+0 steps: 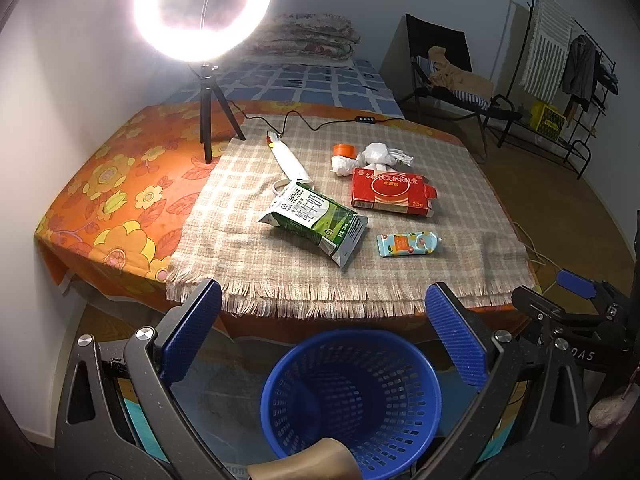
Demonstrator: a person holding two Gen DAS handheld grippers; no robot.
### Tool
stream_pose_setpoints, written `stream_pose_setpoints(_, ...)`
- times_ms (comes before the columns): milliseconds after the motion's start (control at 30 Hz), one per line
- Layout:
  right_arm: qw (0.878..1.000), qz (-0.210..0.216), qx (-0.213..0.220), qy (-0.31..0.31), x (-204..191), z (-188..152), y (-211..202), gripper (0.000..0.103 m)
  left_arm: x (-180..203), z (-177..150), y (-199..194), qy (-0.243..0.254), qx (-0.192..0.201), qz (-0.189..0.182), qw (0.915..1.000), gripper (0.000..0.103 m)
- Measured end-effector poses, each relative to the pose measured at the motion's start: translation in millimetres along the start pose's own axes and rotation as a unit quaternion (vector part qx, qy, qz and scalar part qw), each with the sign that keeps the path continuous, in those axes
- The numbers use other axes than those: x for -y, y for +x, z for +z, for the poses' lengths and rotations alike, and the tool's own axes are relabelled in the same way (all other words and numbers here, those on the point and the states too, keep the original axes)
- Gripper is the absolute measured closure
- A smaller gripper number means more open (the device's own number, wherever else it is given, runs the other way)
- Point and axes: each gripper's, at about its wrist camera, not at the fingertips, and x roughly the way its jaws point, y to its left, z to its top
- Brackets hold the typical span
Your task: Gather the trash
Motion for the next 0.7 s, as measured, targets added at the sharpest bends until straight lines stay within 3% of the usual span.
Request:
stream_pose_setpoints(500, 0.999, 0.033, 0.006, 0.000, 1.9, 0.6, 14.3, 0.001, -11.2, -2.6, 6.9, -0.009, -0.012, 0.003, 0.9999, 0.000)
stream_pose_setpoints(700, 0.999, 0.039, -0.017, 0.010, 9.0, 5.7, 36.3, 0.001, -34.5, -1.0, 40.5, -0.021, -0.037, -0.001, 0.9991, 0.000)
